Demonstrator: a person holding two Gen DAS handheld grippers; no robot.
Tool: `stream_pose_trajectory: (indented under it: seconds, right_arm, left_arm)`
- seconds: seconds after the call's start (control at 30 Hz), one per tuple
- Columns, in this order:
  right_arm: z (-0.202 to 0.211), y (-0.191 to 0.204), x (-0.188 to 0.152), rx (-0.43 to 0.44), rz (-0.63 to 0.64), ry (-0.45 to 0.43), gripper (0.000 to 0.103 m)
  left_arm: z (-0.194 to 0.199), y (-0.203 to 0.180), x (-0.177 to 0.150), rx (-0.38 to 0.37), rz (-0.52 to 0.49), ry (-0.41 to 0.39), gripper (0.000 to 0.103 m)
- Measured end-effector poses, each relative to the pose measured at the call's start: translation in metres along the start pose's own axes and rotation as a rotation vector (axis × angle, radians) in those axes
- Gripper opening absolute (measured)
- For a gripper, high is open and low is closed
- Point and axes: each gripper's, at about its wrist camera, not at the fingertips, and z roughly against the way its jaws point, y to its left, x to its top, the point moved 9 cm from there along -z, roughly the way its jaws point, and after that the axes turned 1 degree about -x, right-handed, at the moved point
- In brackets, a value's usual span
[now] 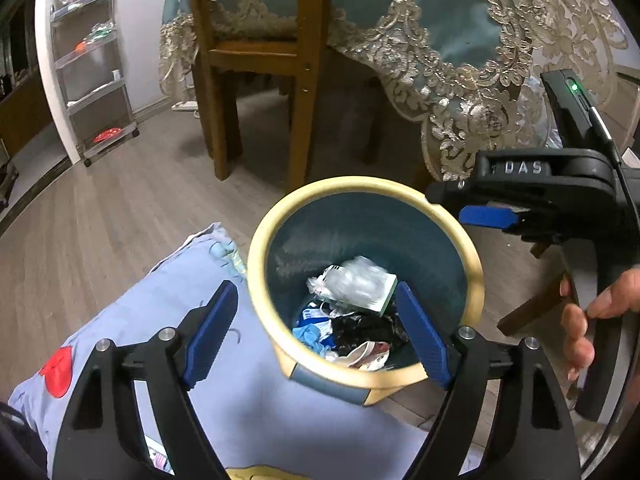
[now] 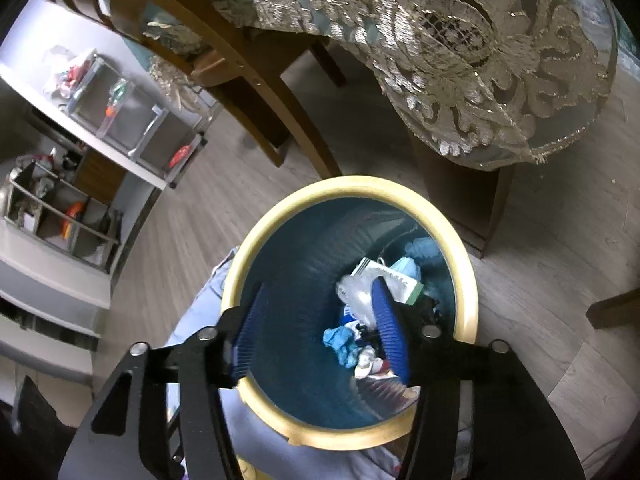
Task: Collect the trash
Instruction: 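Move both open tools back over the remaining trash on the cloth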
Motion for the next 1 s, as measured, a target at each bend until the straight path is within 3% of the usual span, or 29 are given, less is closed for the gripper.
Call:
stream_pose_trajectory:
  seconds: [0.33, 0.67, 1.0]
  right_arm:
    - [0.016, 0.028, -0.002, 0.014, 0.115, -0.040, 0.092]
    - [0.050, 0.063, -0.019, 0.029, 0.227, -0.096, 0.096]
    - [0.090, 0.133, -0.070, 0.129, 0.417, -0.164, 0.097]
  left_arm:
    - [0.048, 0.033, -0.017, 0.069, 0.049, -0.026, 0.091]
    - [0.131, 0.075, -0.038, 0.143, 0.095, -0.076, 0.094]
    - [0.216, 0.138, -0.107, 0.254, 0.188, -0.084, 0.095]
